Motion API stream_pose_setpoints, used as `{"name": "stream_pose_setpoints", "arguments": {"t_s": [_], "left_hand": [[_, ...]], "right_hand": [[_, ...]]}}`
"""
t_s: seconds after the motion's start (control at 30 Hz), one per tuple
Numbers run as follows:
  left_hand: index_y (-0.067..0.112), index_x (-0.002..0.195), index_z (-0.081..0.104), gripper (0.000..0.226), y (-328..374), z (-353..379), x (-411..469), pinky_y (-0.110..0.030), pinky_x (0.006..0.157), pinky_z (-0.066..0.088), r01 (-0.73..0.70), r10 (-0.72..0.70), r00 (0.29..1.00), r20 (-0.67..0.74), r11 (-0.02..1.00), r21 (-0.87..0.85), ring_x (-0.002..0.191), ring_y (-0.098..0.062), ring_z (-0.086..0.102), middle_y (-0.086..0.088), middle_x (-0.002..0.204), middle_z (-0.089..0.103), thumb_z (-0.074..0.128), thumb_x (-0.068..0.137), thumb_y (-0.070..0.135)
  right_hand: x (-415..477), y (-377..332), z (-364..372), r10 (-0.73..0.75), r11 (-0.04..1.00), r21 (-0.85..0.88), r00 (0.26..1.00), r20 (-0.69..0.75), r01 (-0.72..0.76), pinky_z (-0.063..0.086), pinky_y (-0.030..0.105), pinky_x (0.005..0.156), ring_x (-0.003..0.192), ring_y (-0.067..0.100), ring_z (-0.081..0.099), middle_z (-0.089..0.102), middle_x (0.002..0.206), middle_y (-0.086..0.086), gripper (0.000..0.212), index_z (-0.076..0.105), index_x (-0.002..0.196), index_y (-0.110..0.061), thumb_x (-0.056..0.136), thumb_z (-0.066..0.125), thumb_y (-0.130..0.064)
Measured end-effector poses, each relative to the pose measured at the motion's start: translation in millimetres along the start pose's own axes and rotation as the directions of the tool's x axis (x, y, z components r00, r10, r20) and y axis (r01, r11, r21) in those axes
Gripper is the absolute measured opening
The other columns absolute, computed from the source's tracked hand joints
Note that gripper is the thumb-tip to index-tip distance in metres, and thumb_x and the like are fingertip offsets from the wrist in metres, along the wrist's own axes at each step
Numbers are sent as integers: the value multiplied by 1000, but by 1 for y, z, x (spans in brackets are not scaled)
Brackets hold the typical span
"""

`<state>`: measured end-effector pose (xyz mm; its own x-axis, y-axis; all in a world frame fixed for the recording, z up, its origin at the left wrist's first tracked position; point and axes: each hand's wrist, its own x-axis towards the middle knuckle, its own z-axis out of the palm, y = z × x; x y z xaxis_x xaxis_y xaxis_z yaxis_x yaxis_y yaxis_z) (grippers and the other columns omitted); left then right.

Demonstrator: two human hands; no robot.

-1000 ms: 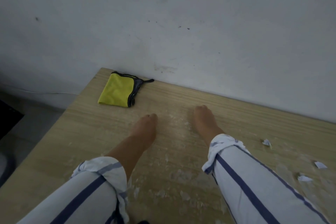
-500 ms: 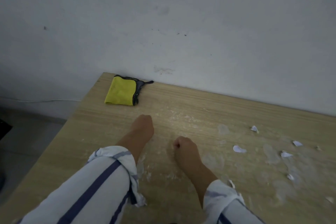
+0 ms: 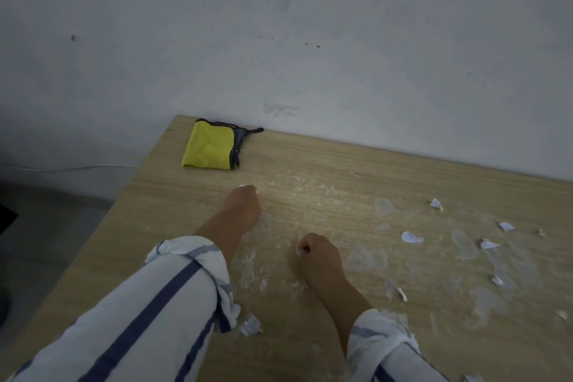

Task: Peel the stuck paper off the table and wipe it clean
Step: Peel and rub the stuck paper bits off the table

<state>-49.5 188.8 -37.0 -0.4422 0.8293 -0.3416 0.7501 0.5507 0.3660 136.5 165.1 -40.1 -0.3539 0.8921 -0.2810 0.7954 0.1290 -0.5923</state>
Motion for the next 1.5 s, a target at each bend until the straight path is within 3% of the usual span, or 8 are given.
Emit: {"name": "stream_pose_setpoints", "arguments": {"t_s": [0.23,0.4,0.53,0.73,1.07,1.2,1.37,1.5], "left_hand": [[8,110,50,28,-28,2,-9,-29,64,40,-40,-25,969,-247,966,-254,86,-24,52,-11,118,48,50,83,2],[26,141,35,58,-31,3,3,-41,100,37,-138,134,979,-154,990,-15,132,-31,28,-1,152,24,45,89,3],[12,122,59,38,-29,11,10,-37,93,41,-262,282,950,-132,953,151,114,-31,44,-11,127,52,44,89,0],[10,104,63,22,-36,12,-22,-35,77,43,-263,273,944,-187,962,75,100,-27,52,-10,109,57,46,91,7],[22,93,68,14,-71,8,-150,-21,70,37,-266,273,961,37,955,-135,80,-8,52,3,98,63,56,86,21],[19,96,67,15,-89,26,-171,-22,76,41,-226,230,973,1,958,-178,88,-13,53,-2,105,58,55,87,15],[14,95,65,15,-99,38,-180,-17,77,37,-236,237,971,-27,937,-258,90,-11,50,-2,108,52,55,85,8],[15,101,63,18,-96,42,-186,-17,76,34,-270,280,960,-5,922,-277,89,-10,49,0,106,52,55,86,10]], "right_hand": [[-1,-13,7,-51,999,0,999,16,51,29,9,51,69,11,46,53,84,2,13,56,81,-13,90,48,-7],[6,-14,14,-68,998,-14,998,12,68,29,8,50,62,1,41,52,83,-1,14,60,84,-10,89,48,-5],[9,-15,15,-89,996,4,996,-11,89,34,24,58,71,15,45,54,86,6,14,62,89,0,88,48,-3],[-1,-21,15,-96,995,29,995,3,96,34,25,60,69,16,46,54,84,5,12,60,85,-5,88,49,-4],[-73,-38,32,-68,995,-54,968,241,84,44,27,77,98,26,60,65,108,9,19,67,100,-8,88,51,-7],[-92,-41,42,-77,993,-71,979,188,92,47,36,70,77,26,55,58,90,14,23,63,89,-1,92,44,-14],[-109,-32,54,-123,981,-116,960,250,156,41,28,77,90,20,49,43,108,4,27,59,111,-12,88,56,-25],[-113,-31,66,-97,990,-95,989,113,108,36,25,64,79,17,44,43,97,3,14,61,93,-9,86,55,-20]]}}
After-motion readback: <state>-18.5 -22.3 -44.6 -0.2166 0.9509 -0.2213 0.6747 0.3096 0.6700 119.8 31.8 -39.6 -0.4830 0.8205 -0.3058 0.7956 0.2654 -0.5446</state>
